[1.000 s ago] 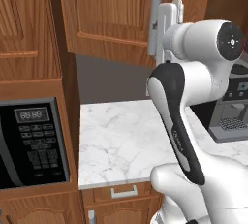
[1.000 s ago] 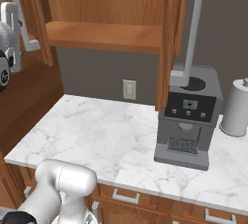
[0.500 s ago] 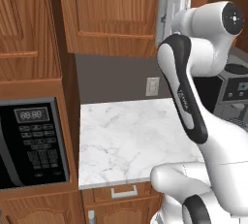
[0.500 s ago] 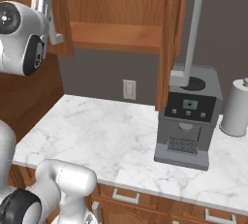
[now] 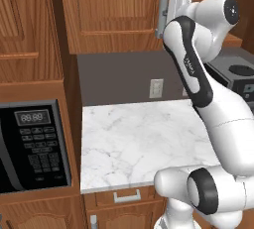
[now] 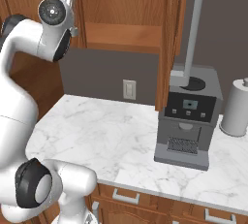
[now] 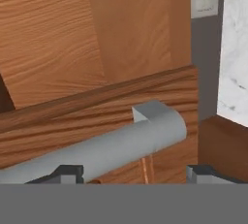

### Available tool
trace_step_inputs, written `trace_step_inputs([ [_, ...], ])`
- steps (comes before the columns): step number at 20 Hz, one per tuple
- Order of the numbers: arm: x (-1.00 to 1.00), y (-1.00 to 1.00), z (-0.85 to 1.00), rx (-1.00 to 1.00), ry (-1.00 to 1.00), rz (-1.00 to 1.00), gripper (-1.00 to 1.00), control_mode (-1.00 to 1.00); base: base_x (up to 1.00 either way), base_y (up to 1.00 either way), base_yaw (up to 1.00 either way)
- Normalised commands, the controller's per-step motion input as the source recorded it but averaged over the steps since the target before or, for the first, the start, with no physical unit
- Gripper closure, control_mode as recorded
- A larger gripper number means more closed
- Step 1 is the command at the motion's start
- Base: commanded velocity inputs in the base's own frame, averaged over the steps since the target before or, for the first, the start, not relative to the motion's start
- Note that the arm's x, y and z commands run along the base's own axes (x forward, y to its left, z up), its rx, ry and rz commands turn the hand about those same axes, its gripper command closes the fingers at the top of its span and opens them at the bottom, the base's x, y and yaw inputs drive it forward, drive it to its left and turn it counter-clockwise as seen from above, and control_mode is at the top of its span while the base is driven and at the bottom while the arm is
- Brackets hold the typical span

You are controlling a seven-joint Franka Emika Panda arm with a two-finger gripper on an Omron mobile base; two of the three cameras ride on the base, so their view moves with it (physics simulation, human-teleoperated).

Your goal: Open the cabinet. Pick the spray and place it next to the sink. Then close the cabinet.

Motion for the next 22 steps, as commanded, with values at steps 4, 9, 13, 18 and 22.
trace_step_inputs([
  [4, 0.81, 0.0, -0.13, 0.01, 0.0, 0.14, -1.0, -1.0, 0.0, 0.0, 0.0],
  [9, 0.66, 0.05, -0.06, 0.0, -0.02, 0.15, -1.0, -1.0, 0.0, 0.0, 0.0],
  [13, 0.22, 0.01, -0.21, -0.01, 0.02, 0.1, -1.0, -1.0, 0.0, 0.0, 0.0],
  [18, -0.23, 0.0, -0.17, -0.03, 0.11, 0.03, -1.0, -1.0, 0.0, 0.0, 0.0],
  [22, -0.62, -0.05, 0.0, -0.01, 0.0, 0.0, -1.0, -1.0, 0.0, 0.0, 0.0],
])
